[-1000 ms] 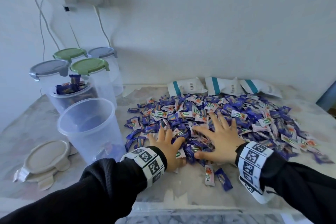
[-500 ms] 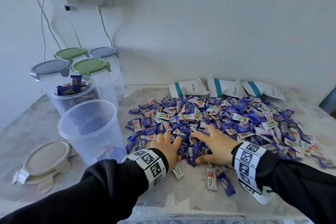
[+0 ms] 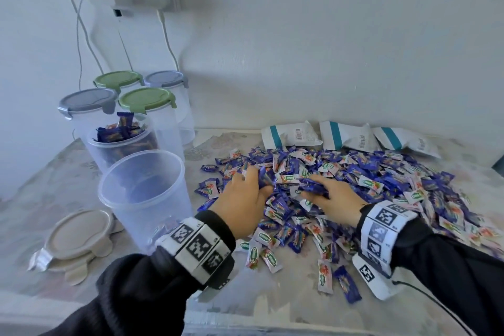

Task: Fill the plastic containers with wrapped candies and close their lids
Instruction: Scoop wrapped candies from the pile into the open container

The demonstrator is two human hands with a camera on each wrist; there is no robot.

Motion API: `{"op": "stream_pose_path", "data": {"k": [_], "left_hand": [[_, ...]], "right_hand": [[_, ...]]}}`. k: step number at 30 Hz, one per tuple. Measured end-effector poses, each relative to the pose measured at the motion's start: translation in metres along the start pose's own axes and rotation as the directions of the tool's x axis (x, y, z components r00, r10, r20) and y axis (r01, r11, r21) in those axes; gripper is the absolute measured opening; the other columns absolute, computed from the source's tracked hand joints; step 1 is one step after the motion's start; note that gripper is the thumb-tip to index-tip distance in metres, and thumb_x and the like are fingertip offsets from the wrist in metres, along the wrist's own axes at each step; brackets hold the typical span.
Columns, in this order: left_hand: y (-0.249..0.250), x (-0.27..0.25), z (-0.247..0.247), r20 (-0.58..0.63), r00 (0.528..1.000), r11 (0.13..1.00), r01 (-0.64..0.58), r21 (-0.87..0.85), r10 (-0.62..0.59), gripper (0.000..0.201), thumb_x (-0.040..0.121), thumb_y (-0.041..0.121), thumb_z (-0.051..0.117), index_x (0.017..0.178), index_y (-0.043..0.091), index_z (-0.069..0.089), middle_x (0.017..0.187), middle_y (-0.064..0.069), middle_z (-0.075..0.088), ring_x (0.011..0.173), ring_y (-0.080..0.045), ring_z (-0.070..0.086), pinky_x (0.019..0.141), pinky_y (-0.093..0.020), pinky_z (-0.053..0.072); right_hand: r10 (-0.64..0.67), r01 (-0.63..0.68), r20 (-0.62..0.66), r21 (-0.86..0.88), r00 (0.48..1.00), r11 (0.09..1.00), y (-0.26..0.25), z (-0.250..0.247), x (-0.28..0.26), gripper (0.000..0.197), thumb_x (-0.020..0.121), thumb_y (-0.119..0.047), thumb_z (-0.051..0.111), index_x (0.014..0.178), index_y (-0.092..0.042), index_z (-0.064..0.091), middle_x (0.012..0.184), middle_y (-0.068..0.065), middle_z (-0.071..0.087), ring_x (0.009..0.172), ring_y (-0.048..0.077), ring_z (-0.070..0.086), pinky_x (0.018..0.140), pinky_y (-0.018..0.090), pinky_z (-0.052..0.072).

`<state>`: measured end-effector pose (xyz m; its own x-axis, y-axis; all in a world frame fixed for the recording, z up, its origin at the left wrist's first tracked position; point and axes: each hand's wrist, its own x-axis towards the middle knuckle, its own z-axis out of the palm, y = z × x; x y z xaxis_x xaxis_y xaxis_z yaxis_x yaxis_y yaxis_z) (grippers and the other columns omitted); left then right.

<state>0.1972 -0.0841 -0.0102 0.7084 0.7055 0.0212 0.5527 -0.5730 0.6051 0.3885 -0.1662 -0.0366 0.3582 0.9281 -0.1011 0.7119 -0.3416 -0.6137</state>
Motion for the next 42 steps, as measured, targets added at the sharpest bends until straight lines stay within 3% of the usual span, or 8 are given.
{"op": "stream_pose_path", "data": {"k": [5, 10, 16, 21, 26, 31, 38, 42], "left_hand": [[0.026, -0.051, -0.068, -0.365, 0.906, 0.968, -0.247, -0.047, 0.213, 0.016, 0.094, 0.034, 0.037, 0.080, 0.032, 0.032, 0.082, 0.009, 0.041, 0.071, -0.010, 0.036, 0.064, -0.025, 0.025], [-0.002, -0.078, -0.112, -0.531, 0.832, 0.982, -0.078, 0.173, 0.159, 0.026, 0.092, 0.043, 0.037, 0.089, 0.018, 0.037, 0.082, 0.013, 0.038, 0.082, -0.014, 0.033, 0.070, -0.023, 0.020], [-0.050, -0.081, -0.117, -0.430, 0.903, 0.981, 0.076, 0.181, 0.010, 0.025, 0.085, 0.042, 0.045, 0.083, 0.017, 0.045, 0.086, 0.007, 0.047, 0.089, -0.023, 0.043, 0.072, -0.025, 0.026], [-0.063, -0.094, -0.105, -0.447, 0.889, 0.983, -0.012, 0.186, 0.096, 0.065, 0.076, 0.064, 0.029, 0.130, 0.031, 0.045, 0.148, 0.009, 0.029, 0.143, -0.007, 0.011, 0.112, -0.019, -0.002], [-0.072, -0.107, -0.096, -0.541, 0.840, 0.999, 0.040, -0.015, -0.042, 0.098, 0.059, 0.088, 0.038, 0.140, 0.037, 0.019, 0.149, 0.011, 0.018, 0.140, -0.001, 0.008, 0.109, -0.028, 0.018], [-0.074, -0.110, -0.091, -0.510, 0.848, 0.987, 0.092, -0.128, -0.145, 0.093, 0.068, 0.075, 0.051, 0.143, 0.029, 0.020, 0.145, 0.006, 0.034, 0.126, -0.015, 0.043, 0.091, -0.016, 0.033], [-0.077, -0.108, -0.086, -0.508, 0.844, 0.956, 0.017, -0.294, -0.171, 0.096, 0.062, 0.066, 0.056, 0.142, 0.025, 0.024, 0.141, 0.008, 0.036, 0.130, 0.000, 0.032, 0.095, -0.009, 0.026], [-0.082, -0.106, -0.083, -0.521, 0.837, 0.951, -0.004, -0.308, -0.165, 0.091, 0.067, 0.060, 0.060, 0.142, 0.025, 0.022, 0.143, 0.008, 0.035, 0.130, 0.001, 0.031, 0.090, 0.003, 0.022]], "right_hand": [[-0.057, 0.058, -0.070, 0.017, 0.996, 0.998, -0.019, -0.008, 0.009, 0.055, 0.092, -0.032, 0.057, 0.140, -0.012, 0.041, 0.134, 0.009, 0.054, 0.124, 0.022, 0.050, 0.079, 0.011, 0.030], [-0.132, 0.136, -0.079, 0.055, 0.988, 0.989, -0.048, -0.014, 0.014, 0.058, 0.089, -0.040, 0.056, 0.139, -0.015, 0.043, 0.131, 0.001, 0.054, 0.123, 0.018, 0.049, 0.086, 0.017, 0.032], [-0.309, 0.314, -0.058, 0.201, 0.949, 0.928, -0.105, -0.017, 0.014, 0.030, 0.089, -0.033, 0.057, 0.118, -0.025, 0.054, 0.078, -0.018, 0.056, 0.060, -0.013, 0.055, 0.055, 0.004, 0.037], [-0.443, 0.422, -0.009, 0.321, 0.897, 0.848, -0.159, -0.017, 0.015, 0.020, 0.092, -0.027, 0.054, 0.110, -0.018, 0.055, 0.040, -0.023, 0.048, 0.034, -0.001, 0.043, 0.037, 0.010, 0.031], [-0.570, 0.478, 0.081, 0.457, 0.817, 0.750, -0.207, -0.007, 0.017, 0.025, 0.094, -0.018, 0.054, 0.118, -0.021, 0.053, 0.038, -0.017, 0.045, 0.032, 0.001, 0.035, 0.036, 0.010, 0.028], [-0.658, 0.646, 0.241, 0.135, 0.714, 0.751, -0.237, 0.007, 0.023, 0.020, 0.087, -0.023, 0.067, 0.102, -0.014, 0.060, 0.064, -0.011, 0.053, 0.049, -0.003, 0.047, 0.049, 0.010, 0.035], [-0.550, 0.622, 0.394, -0.077, 0.737, 0.779, -0.248, 0.011, 0.028, 0.052, 0.071, -0.042, 0.079, 0.112, -0.026, 0.052, 0.101, 0.001, 0.059, 0.085, 0.017, 0.059, 0.074, 0.033, 0.052], [-0.639, 0.596, 0.179, 0.241, 0.748, 0.766, -0.251, 0.024, 0.025, 0.019, 0.089, -0.045, 0.056, 0.087, -0.027, 0.051, 0.072, -0.007, 0.050, 0.056, 0.003, 0.050, 0.056, 0.017, 0.041]]}}
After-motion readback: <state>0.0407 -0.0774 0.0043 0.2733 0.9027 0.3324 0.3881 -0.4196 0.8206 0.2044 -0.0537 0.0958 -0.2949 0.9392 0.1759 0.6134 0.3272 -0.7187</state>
